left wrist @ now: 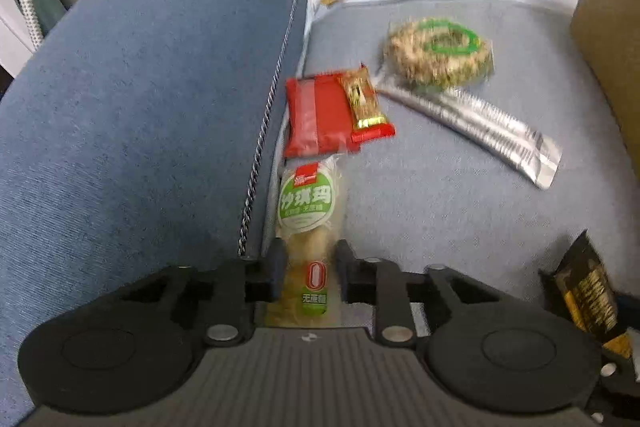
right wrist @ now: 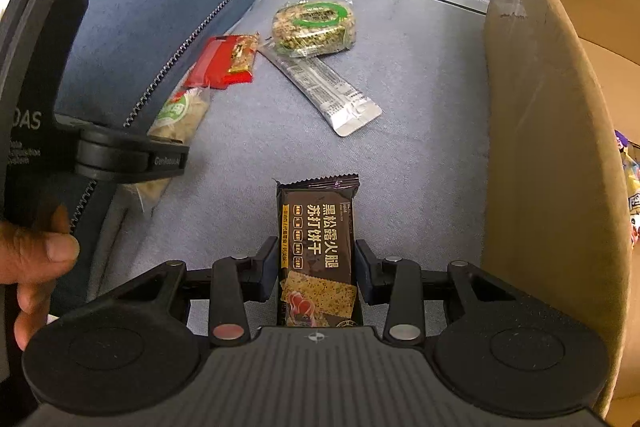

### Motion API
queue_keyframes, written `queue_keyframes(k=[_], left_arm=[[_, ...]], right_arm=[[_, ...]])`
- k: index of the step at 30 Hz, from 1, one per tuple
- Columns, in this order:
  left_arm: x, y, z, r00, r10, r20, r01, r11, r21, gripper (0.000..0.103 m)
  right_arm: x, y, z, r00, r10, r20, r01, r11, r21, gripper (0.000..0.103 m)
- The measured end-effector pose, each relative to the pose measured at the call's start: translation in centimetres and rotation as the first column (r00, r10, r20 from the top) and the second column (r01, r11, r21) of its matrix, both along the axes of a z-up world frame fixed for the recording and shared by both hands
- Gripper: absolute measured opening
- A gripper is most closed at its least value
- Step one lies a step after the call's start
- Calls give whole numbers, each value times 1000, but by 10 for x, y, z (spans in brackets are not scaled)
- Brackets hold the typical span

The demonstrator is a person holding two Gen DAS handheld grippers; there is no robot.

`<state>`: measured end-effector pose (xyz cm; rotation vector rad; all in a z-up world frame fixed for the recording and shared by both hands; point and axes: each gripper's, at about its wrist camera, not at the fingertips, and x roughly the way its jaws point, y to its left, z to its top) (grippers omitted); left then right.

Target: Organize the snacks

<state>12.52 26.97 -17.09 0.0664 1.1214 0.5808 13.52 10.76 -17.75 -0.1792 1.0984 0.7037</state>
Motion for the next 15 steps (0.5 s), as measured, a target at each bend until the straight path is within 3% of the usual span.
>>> queue_keyframes(k=[1, 2, 7, 10, 11, 12, 13, 14, 15], left_arm=[[0, -1, 3, 1000, 1, 18, -1, 1000, 0, 13], [-2, -2, 7, 999, -5, 42, 5, 1000, 0, 0], [-7, -5, 15, 996, -24, 89, 28, 999, -45, 0], [-5, -8, 15, 996, -31, 82, 33, 999, -29, 1], [-4, -10, 13, 998, -33, 59, 34, 999, -12, 9], [-2, -13, 7, 999, -38, 22, 38, 999, 13, 38], [0, -15, 1, 999, -43, -14, 43, 998, 36, 56], [2, -19, -6, 997, -59, -57, 62, 997, 54, 63], [2, -21, -11, 994, -68, -90, 73, 995, 62, 62]], right_arm=[[-1, 0, -1, 1000, 5, 3, -5, 1000, -2, 41], [-1, 0, -1, 1000, 8, 5, -8, 1000, -3, 41], [-2, 0, -1, 1000, 19, 10, -19, 1000, 1, 41], [-3, -1, 0, 1000, 22, 13, -22, 1000, 1, 41], [-3, -1, 0, 1000, 23, 14, -23, 1000, 0, 41], [-3, -1, 0, 1000, 23, 15, -23, 1000, -1, 41], [-3, -1, -1, 1000, 23, 14, -23, 1000, -2, 41], [-3, -1, -1, 1000, 23, 13, -23, 1000, -2, 41], [-3, 0, -1, 1000, 24, 12, -24, 1000, -3, 41]])
